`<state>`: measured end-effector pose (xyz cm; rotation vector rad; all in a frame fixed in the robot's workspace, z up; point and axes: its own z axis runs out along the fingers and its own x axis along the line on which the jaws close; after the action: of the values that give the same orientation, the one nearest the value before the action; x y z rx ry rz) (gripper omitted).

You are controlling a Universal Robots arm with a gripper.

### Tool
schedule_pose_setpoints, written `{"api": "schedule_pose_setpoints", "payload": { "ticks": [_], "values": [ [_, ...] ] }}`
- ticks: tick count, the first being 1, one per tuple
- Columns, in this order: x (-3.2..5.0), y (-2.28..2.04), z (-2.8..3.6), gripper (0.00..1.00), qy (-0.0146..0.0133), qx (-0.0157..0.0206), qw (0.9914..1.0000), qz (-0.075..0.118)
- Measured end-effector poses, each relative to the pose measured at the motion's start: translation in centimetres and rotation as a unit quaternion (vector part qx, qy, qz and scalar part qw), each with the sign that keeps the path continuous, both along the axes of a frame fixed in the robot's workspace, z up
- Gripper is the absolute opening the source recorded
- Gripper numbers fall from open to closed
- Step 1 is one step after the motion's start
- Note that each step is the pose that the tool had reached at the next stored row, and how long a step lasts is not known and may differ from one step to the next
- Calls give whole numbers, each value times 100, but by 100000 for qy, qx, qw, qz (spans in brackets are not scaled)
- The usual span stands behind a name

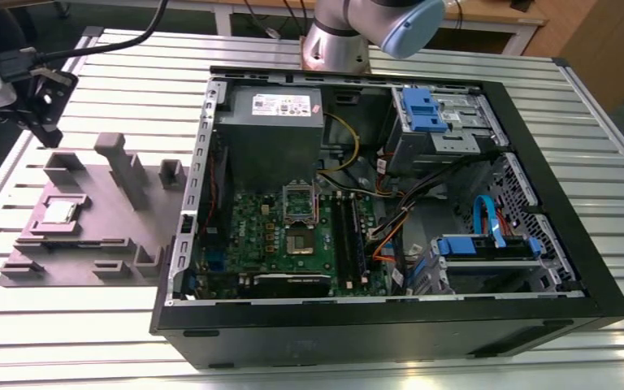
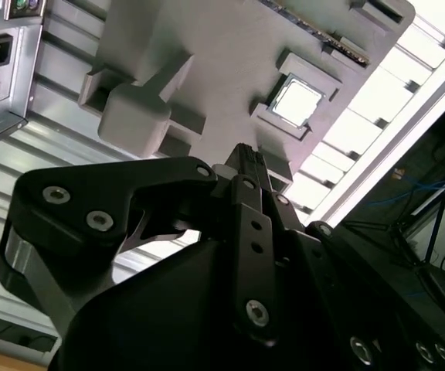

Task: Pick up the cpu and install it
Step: 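Reach for the cpu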

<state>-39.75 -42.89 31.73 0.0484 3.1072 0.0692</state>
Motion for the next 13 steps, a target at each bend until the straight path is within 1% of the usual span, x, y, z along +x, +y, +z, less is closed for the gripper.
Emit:
{"api": "schedule_pose_setpoints", "payload": {
  "ticks": [7, 13],
  "values": [
    [-100, -15, -109, 10, 21, 2, 100000, 296],
    [-128, -26, -178, 10, 25, 3, 100000, 309]
  ]
}}
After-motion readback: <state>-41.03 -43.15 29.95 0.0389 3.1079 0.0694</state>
